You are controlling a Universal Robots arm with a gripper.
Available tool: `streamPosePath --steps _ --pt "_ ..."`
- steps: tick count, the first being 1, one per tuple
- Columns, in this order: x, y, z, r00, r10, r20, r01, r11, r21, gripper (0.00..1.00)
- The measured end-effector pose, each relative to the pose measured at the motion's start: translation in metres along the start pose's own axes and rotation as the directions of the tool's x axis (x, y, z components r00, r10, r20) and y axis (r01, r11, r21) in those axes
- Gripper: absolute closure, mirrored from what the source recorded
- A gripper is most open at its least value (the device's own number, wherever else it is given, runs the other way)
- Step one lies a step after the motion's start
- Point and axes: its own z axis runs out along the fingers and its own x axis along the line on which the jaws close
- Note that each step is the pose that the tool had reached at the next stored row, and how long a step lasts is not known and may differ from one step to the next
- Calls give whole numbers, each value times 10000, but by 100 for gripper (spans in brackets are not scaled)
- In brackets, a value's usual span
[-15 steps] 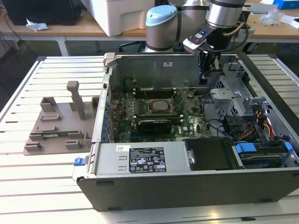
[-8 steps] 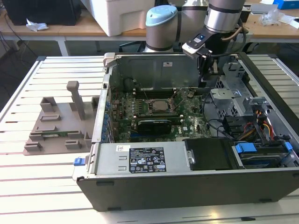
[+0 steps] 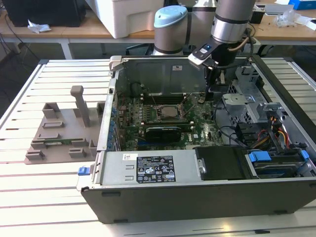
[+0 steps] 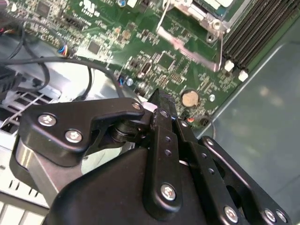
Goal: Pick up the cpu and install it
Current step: 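Close the cpu cover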
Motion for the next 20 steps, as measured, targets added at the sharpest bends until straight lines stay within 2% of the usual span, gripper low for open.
streamPosePath --steps 5,10,16,20 --pt "5 -102 88 10000 -1 4 1 10000 0 89" --pt "11 -265 113 10000 1 1 -1 10000 0 89" --pt "15 -407 119 10000 1 0 -1 10000 0 89" --pt "15 -412 119 10000 1 1 -1 10000 -1 89"
